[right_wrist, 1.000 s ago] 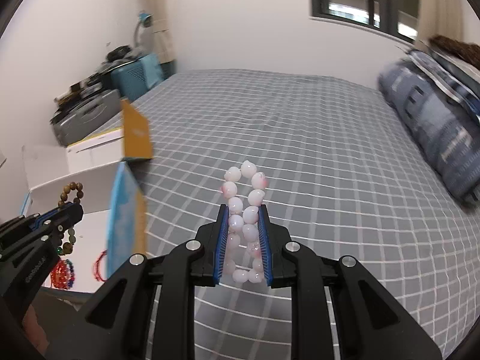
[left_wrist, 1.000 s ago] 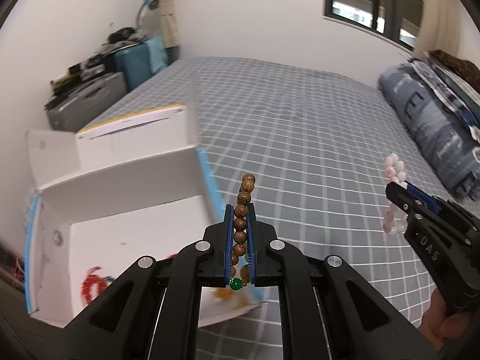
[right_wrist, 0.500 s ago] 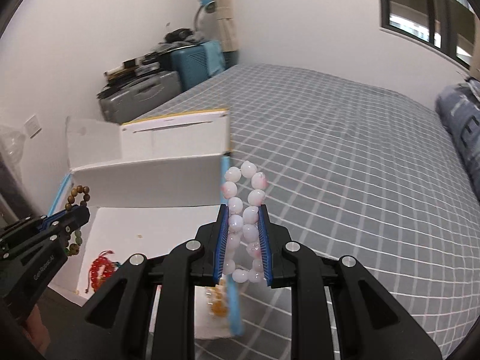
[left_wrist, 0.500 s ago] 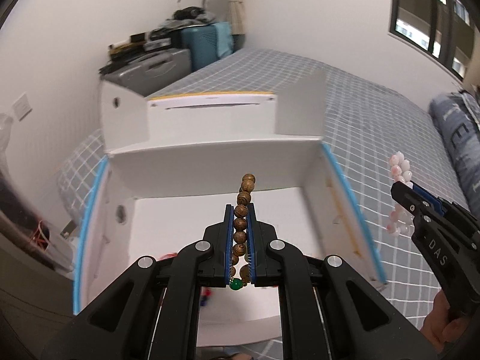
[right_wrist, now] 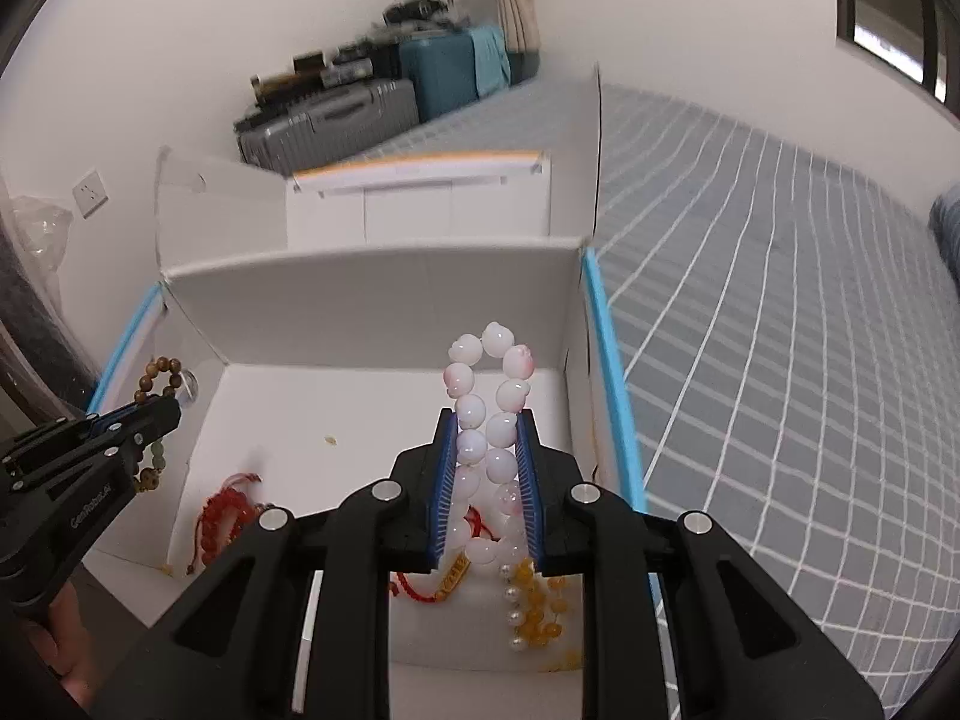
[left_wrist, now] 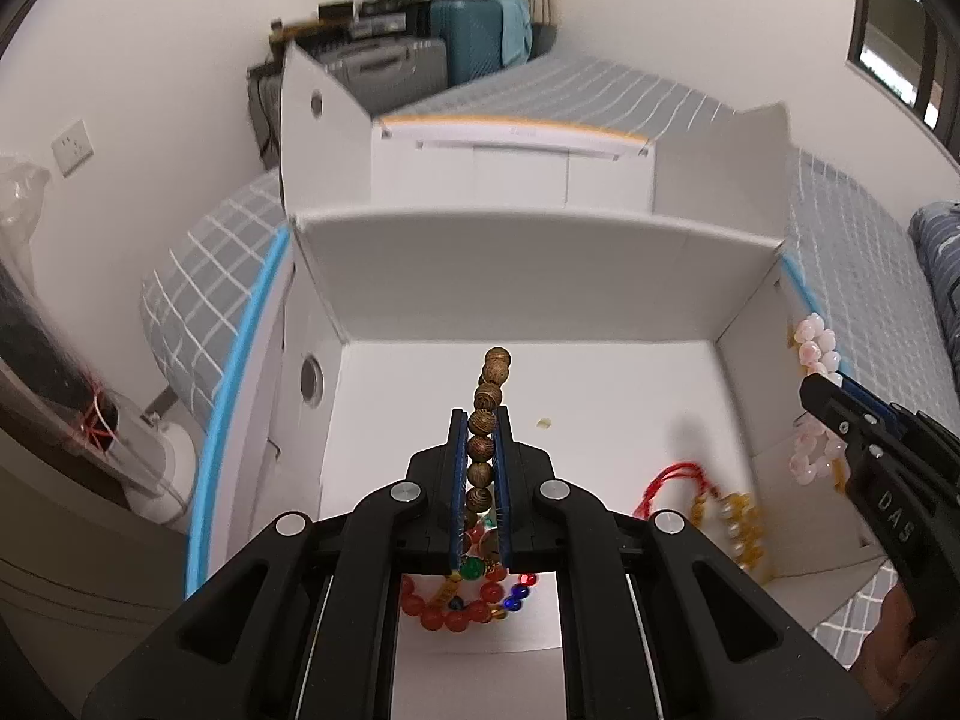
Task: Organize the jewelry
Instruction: 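Carry the wooden and pink bead bracelets over the white box with both tools, then open both tools to drop the wooden and pink bracelets into the box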
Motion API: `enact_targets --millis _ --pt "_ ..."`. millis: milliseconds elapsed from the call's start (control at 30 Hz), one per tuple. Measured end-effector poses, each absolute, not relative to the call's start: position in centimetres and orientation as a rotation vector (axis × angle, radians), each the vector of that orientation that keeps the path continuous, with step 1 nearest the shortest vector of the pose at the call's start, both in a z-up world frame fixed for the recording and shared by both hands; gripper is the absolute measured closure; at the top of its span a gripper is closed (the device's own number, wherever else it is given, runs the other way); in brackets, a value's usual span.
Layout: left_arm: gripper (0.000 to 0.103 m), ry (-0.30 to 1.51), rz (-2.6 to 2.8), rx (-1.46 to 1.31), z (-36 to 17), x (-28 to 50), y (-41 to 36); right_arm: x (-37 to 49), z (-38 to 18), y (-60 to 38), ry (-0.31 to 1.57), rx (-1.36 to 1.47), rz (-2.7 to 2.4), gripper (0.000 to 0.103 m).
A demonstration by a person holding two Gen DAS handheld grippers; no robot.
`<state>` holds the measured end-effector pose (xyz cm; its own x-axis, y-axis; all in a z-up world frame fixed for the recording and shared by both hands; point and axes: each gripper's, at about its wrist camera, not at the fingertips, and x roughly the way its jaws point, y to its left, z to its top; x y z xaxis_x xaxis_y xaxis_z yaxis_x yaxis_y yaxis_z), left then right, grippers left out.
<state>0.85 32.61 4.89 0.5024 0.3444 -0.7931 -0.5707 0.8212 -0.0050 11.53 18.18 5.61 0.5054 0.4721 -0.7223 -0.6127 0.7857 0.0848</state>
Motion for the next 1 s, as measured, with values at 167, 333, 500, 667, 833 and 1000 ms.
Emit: enact_targets --millis 167,333,500,667,833,1000 --pt "0.096 0.934 0.581 -0.297 3.2 1.2 33.7 12.2 3.9 19.0 0.878 -0.207 0.650 0.084" --pt "0.096 0.964 0.584 -0.301 2.3 1.4 34.0 12.2 3.1 19.4 0.904 -0.224 0.642 0.084" --pt "0.095 0.970 0.583 -0.306 2.4 1.2 34.1 12.2 2.7 19.8 0.917 -0.240 0.639 0.084" --pt "0.093 0.961 0.580 -0.310 2.3 1.1 34.2 12.3 2.7 20.2 0.916 -0.248 0.649 0.082" --pt "0.073 0.936 0.579 -0.313 2.9 0.1 33.9 11.8 3.0 20.3 0.896 -0.251 0.666 0.079" --pt "0.041 0.883 0.591 -0.293 4.5 -1.3 33.1 10.4 4.4 19.6 0.833 -0.246 0.673 0.049"
